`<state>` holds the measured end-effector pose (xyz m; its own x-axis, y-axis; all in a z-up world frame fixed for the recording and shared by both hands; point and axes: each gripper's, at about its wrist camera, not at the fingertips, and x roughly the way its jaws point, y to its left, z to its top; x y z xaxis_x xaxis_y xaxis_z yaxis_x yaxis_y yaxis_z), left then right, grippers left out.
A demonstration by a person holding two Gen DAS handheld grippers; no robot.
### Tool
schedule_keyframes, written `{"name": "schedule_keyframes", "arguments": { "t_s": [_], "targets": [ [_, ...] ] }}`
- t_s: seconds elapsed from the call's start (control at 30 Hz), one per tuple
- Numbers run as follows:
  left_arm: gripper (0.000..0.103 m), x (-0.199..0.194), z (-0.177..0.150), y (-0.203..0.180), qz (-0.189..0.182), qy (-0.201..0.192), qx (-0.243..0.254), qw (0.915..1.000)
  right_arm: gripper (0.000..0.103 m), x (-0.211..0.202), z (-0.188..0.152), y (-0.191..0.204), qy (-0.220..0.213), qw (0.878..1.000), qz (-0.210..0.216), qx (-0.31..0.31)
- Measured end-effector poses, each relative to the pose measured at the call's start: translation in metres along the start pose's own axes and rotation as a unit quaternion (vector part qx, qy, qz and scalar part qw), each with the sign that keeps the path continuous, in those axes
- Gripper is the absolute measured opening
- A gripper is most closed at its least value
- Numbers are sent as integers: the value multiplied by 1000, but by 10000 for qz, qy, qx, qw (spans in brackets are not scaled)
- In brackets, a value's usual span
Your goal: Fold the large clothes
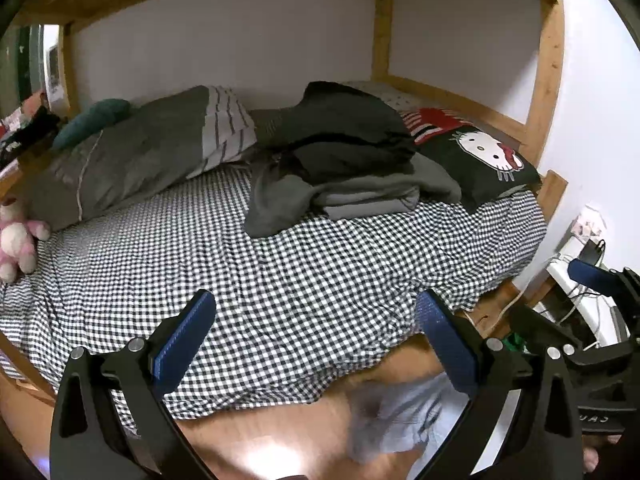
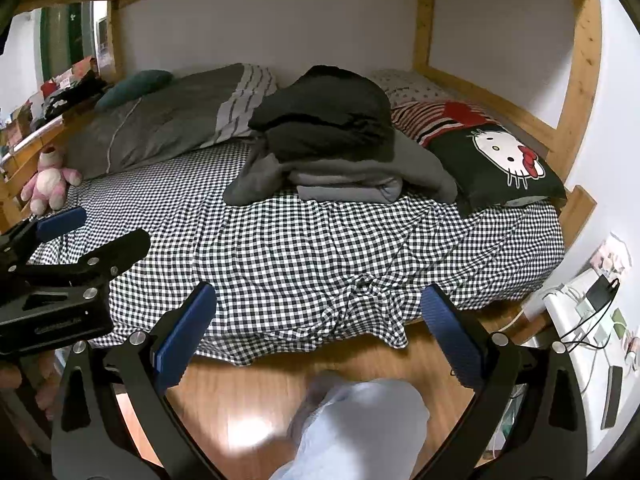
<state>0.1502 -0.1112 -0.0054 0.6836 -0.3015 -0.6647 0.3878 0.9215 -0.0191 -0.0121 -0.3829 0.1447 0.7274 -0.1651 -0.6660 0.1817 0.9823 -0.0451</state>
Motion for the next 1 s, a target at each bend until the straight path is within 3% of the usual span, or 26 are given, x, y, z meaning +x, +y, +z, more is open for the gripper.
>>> {"name": "schedule_keyframes", "arguments": {
  "t_s": [0.13,0.47,0.63,1.0],
  "targets": [
    [99,0,-1,3,-166,15,-116,9998,100,0,-1,0,2,10000,-16,-17],
    [99,-2,-1,-1,49,-15,69,10000,100,-1,0,2,-24,10000,-27,-49],
    [99,-2,-1,-2,350,-49,176,9992,100,-3,-1,0,-44,10000,-41,-23],
    [99,-4,-1,-7,469,-129,344,9982,100,-1,-2,-6,-15,9998,-210,-30]
  ]
}}
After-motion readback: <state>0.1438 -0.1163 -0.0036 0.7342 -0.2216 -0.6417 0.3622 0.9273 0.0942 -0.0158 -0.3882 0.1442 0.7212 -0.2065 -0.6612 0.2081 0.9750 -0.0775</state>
